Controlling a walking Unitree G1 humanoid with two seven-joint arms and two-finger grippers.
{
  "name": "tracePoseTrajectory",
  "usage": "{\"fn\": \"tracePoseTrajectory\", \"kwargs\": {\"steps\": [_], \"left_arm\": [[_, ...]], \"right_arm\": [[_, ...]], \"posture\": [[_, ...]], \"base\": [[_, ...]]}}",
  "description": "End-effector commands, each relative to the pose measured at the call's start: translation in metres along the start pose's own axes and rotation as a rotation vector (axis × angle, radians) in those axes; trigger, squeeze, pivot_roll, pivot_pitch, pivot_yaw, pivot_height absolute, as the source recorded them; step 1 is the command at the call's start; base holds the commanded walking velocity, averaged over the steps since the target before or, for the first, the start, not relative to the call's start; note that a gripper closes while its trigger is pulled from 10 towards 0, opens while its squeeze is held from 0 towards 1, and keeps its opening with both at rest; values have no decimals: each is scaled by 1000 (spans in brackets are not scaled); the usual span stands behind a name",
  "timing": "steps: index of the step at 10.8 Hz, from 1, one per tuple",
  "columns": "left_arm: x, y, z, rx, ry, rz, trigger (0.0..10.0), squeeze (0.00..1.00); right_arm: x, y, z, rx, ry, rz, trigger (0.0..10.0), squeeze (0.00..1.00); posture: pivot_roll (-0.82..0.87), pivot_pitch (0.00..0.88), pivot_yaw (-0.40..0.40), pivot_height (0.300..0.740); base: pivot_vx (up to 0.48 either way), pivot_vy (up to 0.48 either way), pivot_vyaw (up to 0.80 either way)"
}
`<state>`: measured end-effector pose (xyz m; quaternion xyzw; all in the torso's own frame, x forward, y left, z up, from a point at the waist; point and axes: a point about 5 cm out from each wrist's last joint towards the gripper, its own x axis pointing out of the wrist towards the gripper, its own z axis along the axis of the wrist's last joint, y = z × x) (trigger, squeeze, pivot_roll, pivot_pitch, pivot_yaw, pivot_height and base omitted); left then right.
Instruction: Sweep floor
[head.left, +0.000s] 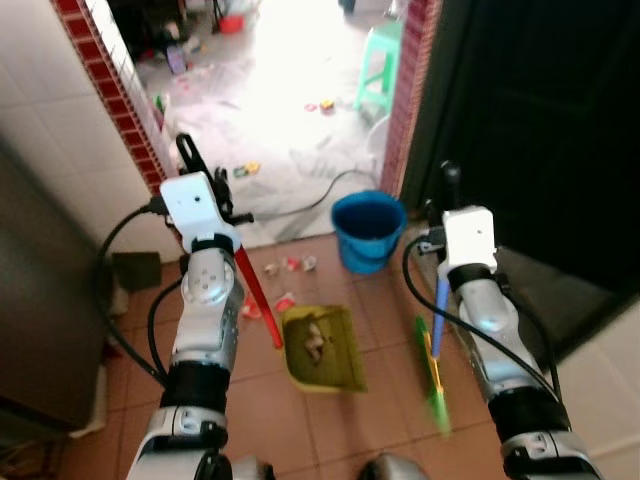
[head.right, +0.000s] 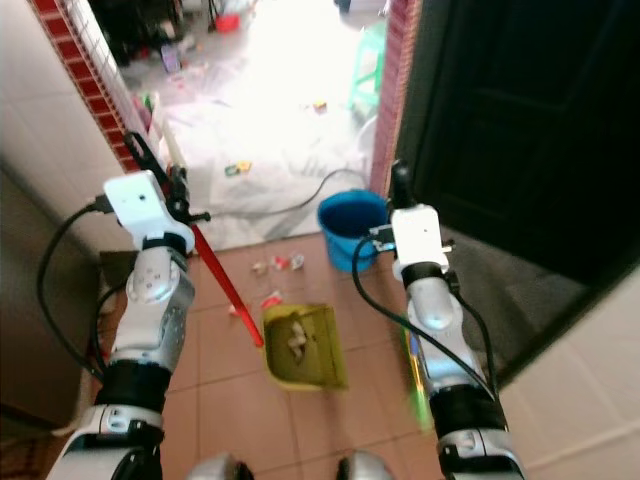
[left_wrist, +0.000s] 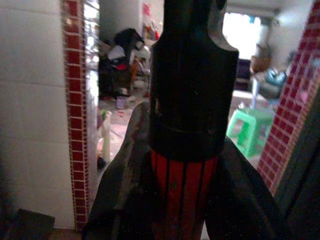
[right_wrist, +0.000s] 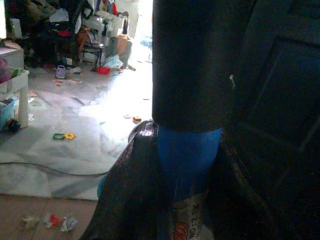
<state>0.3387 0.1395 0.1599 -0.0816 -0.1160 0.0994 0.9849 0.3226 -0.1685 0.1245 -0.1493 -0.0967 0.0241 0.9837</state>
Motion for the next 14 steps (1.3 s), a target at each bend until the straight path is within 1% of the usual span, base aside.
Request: {"fn": "tracePoseTrajectory", "kwargs": {"steps": [1,2,3,6,8,9,12,14], "left_arm": [[15,8,44,-41,-173,47,10000,0],[21,10,54,-43,-207,60,10000,0],[28,14,72,-48,-270,76,10000,0],[43,23,107,-55,-388,126,10000,0],[45,25,114,-58,-409,130,10000,0],[46,27,115,-46,-406,157,10000,0],[46,29,116,-46,-411,172,10000,0],[48,29,121,-63,-424,179,10000,0]], "right_arm": [[5,4,10,-13,-53,20,10000,0],[5,3,9,-16,-50,22,10000,0],[5,4,8,-19,-45,27,10000,0],[-1,8,4,-13,-34,44,10000,0],[-2,9,4,-13,-34,49,10000,0],[-3,9,2,-16,-30,54,10000,0],[-5,10,2,-18,-27,63,10000,0],[-6,12,2,-18,-28,68,10000,0]], "posture": [[-103,13,63,740],[-102,14,62,740],[-103,18,61,740],[-107,30,58,740],[-109,33,57,740],[-110,42,55,740],[-111,48,55,740],[-112,50,55,740]], "base": [[0,0,0],[0,0,0],[0,0,0],[184,0,0],[480,0,0],[480,0,0],[480,0,0],[480,0,0]]}}
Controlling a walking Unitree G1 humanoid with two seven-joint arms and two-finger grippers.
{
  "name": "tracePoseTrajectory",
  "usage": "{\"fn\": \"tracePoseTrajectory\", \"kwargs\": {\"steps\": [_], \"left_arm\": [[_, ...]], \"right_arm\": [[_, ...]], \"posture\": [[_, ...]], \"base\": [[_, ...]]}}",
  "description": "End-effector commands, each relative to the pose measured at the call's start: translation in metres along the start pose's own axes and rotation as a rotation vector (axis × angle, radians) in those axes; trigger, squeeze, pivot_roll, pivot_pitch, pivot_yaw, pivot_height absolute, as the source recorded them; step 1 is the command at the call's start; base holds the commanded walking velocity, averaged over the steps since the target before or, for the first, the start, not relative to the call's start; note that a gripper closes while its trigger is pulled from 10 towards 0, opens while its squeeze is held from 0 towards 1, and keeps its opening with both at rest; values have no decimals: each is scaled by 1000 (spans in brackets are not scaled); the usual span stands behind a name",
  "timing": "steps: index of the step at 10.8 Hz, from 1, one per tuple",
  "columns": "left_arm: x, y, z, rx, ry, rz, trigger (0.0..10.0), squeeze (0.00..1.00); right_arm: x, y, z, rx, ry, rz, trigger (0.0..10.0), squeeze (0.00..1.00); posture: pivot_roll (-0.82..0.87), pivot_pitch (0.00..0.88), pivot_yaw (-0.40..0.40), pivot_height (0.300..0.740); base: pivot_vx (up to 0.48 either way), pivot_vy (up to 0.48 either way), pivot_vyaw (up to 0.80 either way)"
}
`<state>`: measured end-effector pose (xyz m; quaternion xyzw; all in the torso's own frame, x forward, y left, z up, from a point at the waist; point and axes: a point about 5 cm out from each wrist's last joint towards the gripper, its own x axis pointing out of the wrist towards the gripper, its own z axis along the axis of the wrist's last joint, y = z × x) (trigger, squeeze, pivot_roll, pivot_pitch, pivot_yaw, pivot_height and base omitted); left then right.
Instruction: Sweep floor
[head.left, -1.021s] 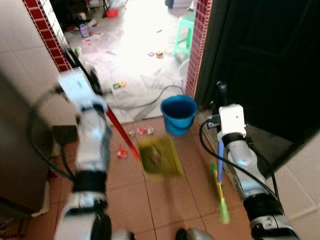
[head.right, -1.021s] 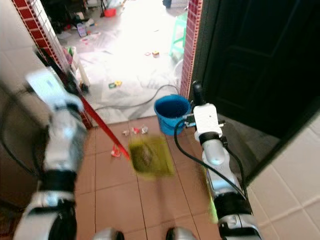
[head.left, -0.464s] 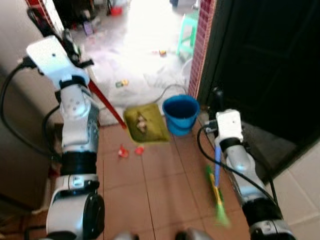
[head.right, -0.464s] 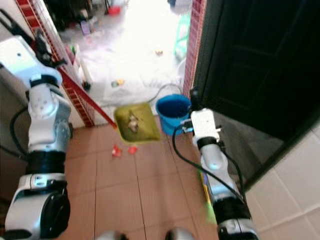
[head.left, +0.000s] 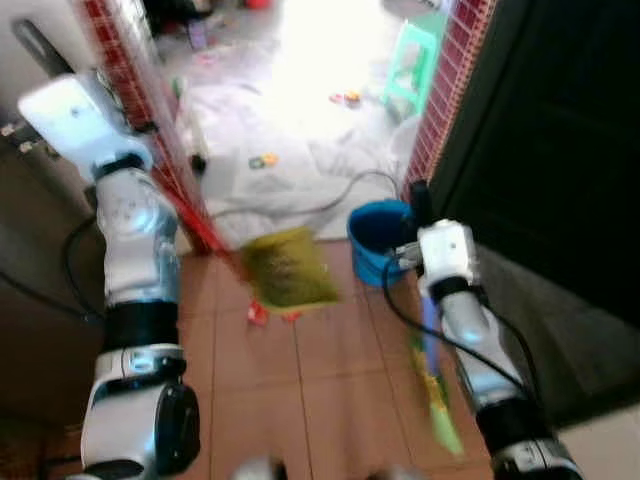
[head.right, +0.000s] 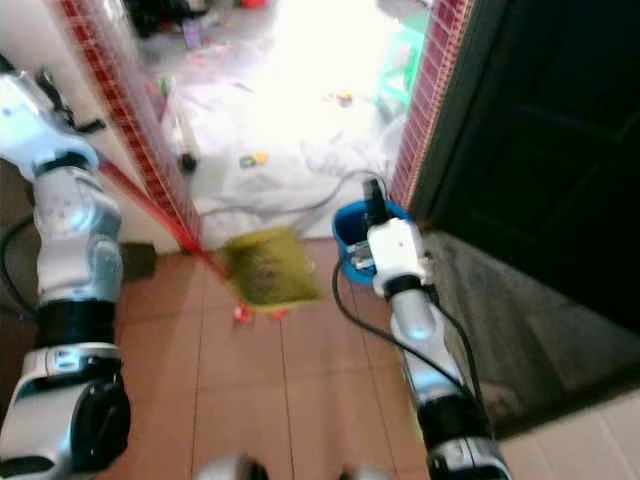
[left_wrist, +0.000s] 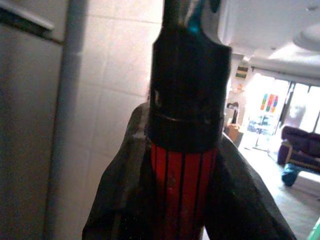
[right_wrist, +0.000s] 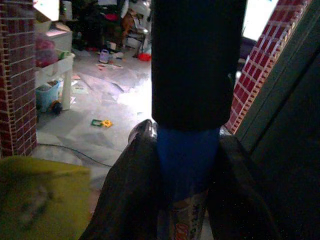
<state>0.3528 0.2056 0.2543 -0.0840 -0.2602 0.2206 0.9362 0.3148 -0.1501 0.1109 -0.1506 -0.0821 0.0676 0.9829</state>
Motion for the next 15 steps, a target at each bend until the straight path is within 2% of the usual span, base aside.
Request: {"fn": "tracePoseTrajectory", "kwargs": {"steps": [1,5,15], "left_arm": [[9,-16,32,-93,-132,-20,10000,0],[12,-26,37,-131,-138,-39,10000,0],[8,-38,30,-108,-146,-74,10000,0]], "right_arm": [[2,-9,8,-28,-43,-18,10000,0],[2,-8,9,-34,-47,-9,10000,0],[3,-4,11,-32,-63,-1,10000,0]], "posture": [[-112,50,55,740],[-114,46,56,740],[-123,37,66,740]], "base": [[480,0,0],[480,0,0],[480,0,0]]}}
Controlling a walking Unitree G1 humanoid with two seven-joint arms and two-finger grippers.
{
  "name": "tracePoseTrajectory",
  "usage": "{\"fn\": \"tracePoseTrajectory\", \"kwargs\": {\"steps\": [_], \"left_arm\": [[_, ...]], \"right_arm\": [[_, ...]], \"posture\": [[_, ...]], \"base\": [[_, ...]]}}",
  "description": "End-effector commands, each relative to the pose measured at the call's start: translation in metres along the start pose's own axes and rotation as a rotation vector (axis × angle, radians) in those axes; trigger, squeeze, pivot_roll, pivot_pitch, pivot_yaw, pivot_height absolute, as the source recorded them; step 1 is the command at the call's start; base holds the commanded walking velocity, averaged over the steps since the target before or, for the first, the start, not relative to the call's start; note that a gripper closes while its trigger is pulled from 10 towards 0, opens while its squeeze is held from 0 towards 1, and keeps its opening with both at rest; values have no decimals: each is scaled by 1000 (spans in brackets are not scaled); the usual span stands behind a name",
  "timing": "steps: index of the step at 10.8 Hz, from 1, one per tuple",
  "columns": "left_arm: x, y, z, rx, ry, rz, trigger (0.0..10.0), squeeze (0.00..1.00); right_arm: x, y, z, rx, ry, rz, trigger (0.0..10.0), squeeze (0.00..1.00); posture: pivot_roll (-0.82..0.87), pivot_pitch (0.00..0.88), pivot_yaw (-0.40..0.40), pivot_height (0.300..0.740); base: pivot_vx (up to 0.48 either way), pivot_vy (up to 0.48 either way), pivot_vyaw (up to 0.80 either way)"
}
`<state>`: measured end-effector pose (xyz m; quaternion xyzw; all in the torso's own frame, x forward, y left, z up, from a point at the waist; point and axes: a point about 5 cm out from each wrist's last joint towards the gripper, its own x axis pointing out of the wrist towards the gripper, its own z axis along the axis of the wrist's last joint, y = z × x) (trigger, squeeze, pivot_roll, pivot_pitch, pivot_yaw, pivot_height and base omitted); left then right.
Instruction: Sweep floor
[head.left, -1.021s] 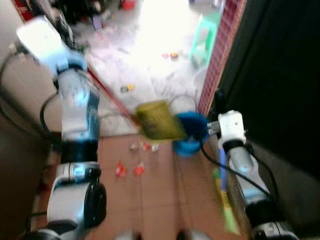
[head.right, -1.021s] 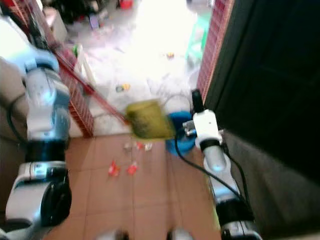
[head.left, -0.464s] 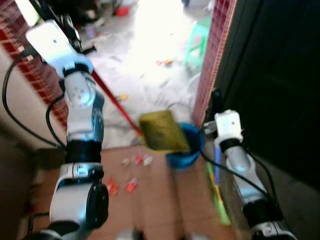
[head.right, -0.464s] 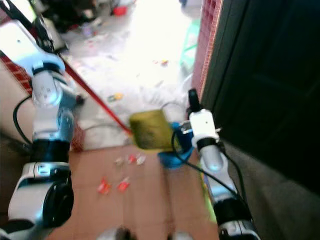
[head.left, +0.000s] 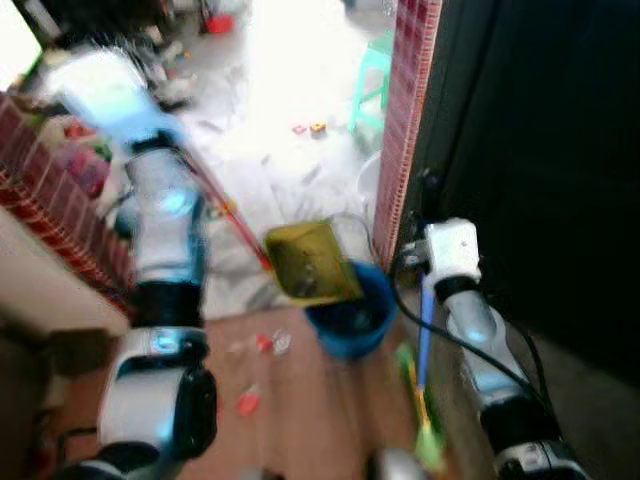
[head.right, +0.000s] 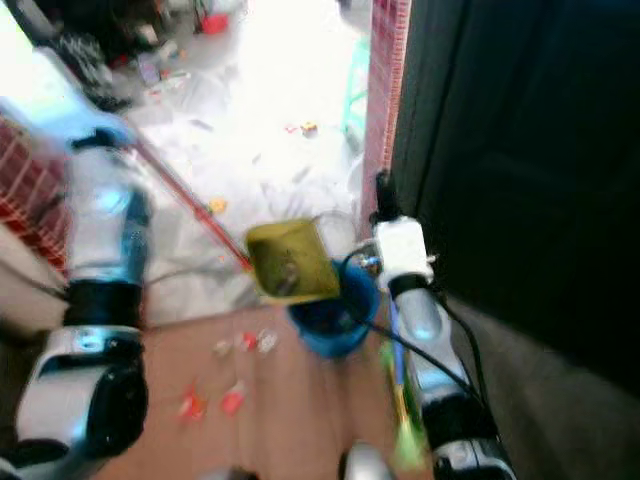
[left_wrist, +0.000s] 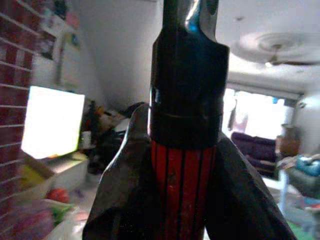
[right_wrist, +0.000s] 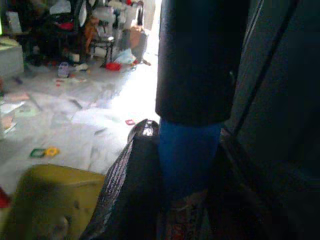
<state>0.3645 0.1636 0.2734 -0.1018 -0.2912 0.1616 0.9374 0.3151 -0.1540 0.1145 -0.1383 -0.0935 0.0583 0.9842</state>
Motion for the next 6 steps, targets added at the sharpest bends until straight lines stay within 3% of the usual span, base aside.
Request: {"fn": "tracePoseTrajectory", "kwargs": {"steps": [1,6], "left_arm": [[9,7,22,-25,-111,26,10000,0],[-5,-7,5,14,-73,-73,10000,0]], "right_arm": [[0,3,7,-53,-41,32,10000,0],[1,0,7,-58,-37,26,10000,0]], "posture": [[-123,38,66,740],[-121,41,62,740]], "base": [[480,0,0],[0,0,0]]}}
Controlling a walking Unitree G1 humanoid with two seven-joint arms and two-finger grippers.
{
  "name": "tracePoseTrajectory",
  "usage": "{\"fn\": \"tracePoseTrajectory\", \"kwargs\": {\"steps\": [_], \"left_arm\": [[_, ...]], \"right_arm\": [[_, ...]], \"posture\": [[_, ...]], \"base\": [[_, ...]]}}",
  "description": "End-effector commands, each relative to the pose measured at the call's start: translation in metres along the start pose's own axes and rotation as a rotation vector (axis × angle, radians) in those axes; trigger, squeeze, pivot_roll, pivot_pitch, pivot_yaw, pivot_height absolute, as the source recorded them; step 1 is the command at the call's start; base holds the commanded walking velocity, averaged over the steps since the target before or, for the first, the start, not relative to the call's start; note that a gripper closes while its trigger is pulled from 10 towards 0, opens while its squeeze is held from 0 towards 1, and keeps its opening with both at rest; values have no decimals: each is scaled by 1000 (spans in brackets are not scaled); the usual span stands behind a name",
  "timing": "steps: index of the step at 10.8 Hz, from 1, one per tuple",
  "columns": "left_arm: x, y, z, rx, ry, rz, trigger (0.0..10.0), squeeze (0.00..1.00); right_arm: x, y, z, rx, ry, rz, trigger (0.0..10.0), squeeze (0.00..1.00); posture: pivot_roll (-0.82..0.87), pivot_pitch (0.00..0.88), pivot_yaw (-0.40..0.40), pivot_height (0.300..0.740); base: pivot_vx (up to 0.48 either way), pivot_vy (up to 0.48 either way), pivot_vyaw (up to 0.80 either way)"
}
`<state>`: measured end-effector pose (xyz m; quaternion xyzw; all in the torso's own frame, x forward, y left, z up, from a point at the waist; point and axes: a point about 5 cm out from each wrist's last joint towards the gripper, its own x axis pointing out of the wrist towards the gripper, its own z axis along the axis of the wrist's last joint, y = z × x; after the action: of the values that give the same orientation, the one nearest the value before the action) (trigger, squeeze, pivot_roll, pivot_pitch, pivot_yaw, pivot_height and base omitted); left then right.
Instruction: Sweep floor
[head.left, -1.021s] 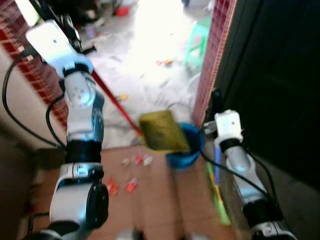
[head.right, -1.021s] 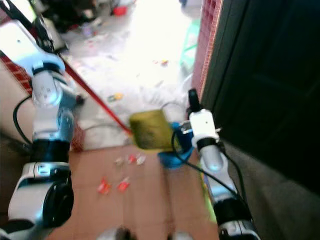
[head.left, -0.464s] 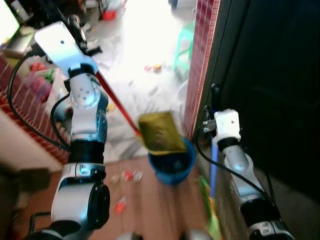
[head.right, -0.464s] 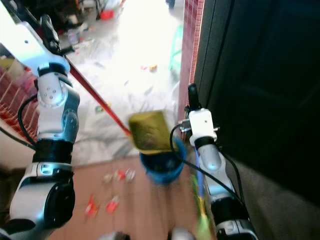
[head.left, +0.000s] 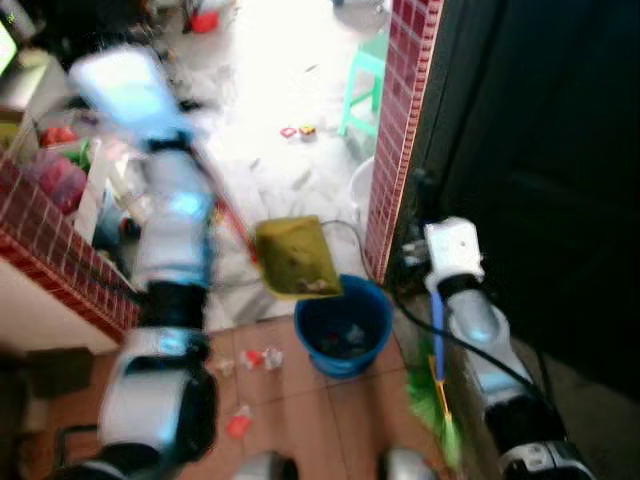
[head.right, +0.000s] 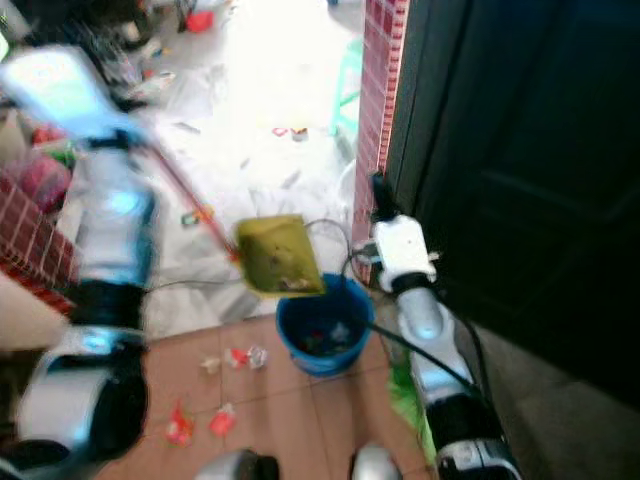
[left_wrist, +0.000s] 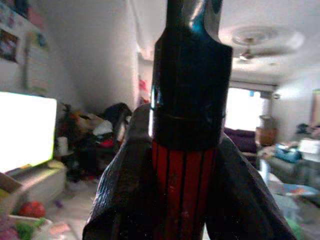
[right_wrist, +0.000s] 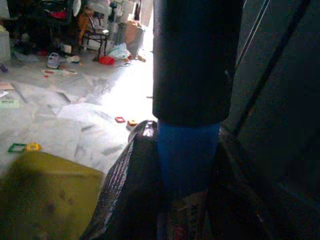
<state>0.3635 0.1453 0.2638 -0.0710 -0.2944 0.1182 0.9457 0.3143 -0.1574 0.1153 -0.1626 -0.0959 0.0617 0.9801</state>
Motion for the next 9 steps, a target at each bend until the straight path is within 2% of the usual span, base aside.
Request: {"fn": "tracePoseTrajectory", "kwargs": {"steps": [1,4,6,9], "left_arm": [[3,7,9,-21,-63,18,10000,0],[-9,-3,-1,36,-61,-63,10000,0],[-23,-12,-11,61,-50,-137,10000,0],[-37,-35,-11,76,-93,-294,10000,0]], "right_arm": [[2,3,7,-11,-35,13,10000,0],[2,2,7,-14,-36,14,10000,0],[3,2,8,-14,-38,13,10000,0],[3,2,8,-14,-38,13,10000,0]], "posture": [[-123,42,62,740],[-125,43,61,740],[-126,44,61,740],[-123,45,62,740]], "base": [[0,0,0],[0,0,0],[0,0,0],[0,0,0]]}}
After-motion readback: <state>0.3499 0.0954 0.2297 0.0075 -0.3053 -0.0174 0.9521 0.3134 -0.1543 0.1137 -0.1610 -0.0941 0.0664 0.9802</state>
